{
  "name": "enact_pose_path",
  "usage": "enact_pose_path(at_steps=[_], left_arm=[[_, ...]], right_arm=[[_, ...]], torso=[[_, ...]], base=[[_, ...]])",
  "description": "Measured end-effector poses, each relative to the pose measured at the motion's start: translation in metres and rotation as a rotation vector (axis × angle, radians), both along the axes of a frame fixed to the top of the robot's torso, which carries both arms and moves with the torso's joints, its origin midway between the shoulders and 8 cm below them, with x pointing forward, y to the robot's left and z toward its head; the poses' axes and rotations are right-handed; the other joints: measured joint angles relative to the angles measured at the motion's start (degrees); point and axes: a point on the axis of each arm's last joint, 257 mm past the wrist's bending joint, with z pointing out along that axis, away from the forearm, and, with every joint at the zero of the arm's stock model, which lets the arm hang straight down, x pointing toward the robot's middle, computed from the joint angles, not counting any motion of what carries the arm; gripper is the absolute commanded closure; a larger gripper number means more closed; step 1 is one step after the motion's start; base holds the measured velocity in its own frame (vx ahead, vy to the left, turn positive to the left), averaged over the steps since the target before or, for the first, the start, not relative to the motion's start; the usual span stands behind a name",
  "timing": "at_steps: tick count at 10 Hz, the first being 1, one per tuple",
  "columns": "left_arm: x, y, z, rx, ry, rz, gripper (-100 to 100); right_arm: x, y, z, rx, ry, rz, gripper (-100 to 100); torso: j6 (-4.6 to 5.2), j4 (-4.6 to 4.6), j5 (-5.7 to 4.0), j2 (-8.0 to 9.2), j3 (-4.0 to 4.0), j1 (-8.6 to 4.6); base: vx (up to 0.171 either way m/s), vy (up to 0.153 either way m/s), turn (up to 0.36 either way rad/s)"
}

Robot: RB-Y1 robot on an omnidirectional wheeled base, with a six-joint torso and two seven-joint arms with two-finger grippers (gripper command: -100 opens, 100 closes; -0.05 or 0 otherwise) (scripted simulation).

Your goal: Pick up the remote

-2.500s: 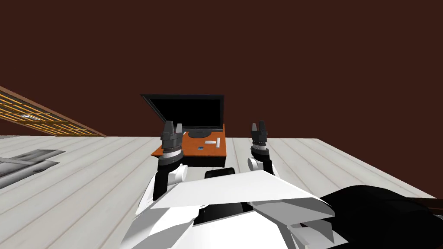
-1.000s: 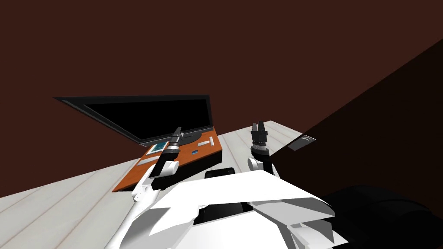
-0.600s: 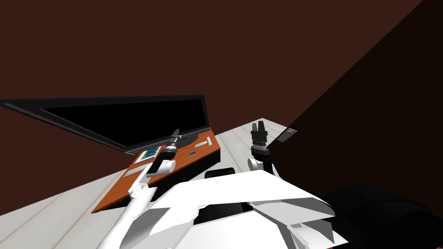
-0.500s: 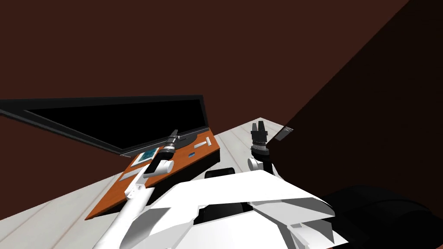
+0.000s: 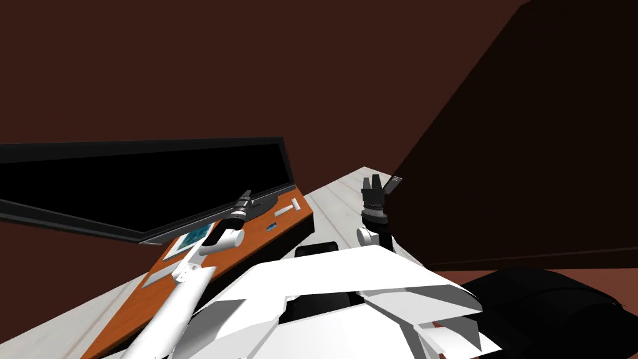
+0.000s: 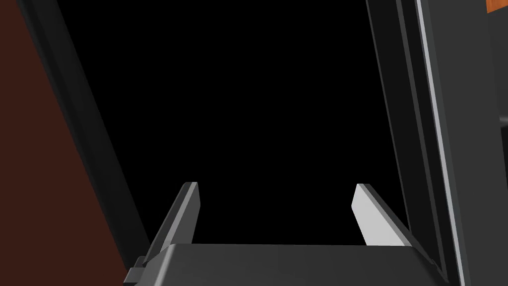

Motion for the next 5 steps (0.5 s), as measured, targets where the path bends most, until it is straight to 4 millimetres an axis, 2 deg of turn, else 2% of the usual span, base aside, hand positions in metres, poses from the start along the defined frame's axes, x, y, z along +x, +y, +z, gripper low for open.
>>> enact_pose_path(at_steps=[1, 2, 3, 4, 5], left_arm=[[0.001, 0.011, -0.009, -0.013, 0.03, 0.02, -100], [0.002, 0.016, -0.019, -0.02, 0.053, 0.033, -100], [0.0, 0.029, -0.025, -0.034, 0.077, 0.058, -100], [-0.001, 0.041, -0.033, -0.046, 0.105, 0.079, -100], [-0.001, 0.047, -0.039, -0.054, 0.121, 0.09, -100]], right_arm=[[0.0, 0.0, 0.0, 0.0, 0.0, 0.0, 0], [0.0, 0.0, 0.0, 0.0, 0.0, 0.0, 0], [0.0, 0.0, 0.0, 0.0, 0.0, 0.0, 0], [0.0, 0.0, 0.0, 0.0, 0.0, 0.0, 0], [0.0, 0.0, 0.0, 0.0, 0.0, 0.0, 0]], torso=[[-0.07, -0.01, 0.01, -0.03, -0.02, -0.01], [-0.09, -0.02, 0.0, -0.12, -0.06, -0.09], [0.02, -0.02, -0.01, -0.1, -0.06, -0.08], [-0.08, -0.02, 0.0, -0.09, -0.05, -0.04], [-0.11, -0.03, -0.01, -0.13, -0.07, -0.08]], base=[[-0.016, 0.017, 0.034], [-0.029, 0.024, -0.389], [-0.038, 0.034, -0.222], [-0.018, 0.018, 0.054], [-0.026, 0.021, -0.327]])
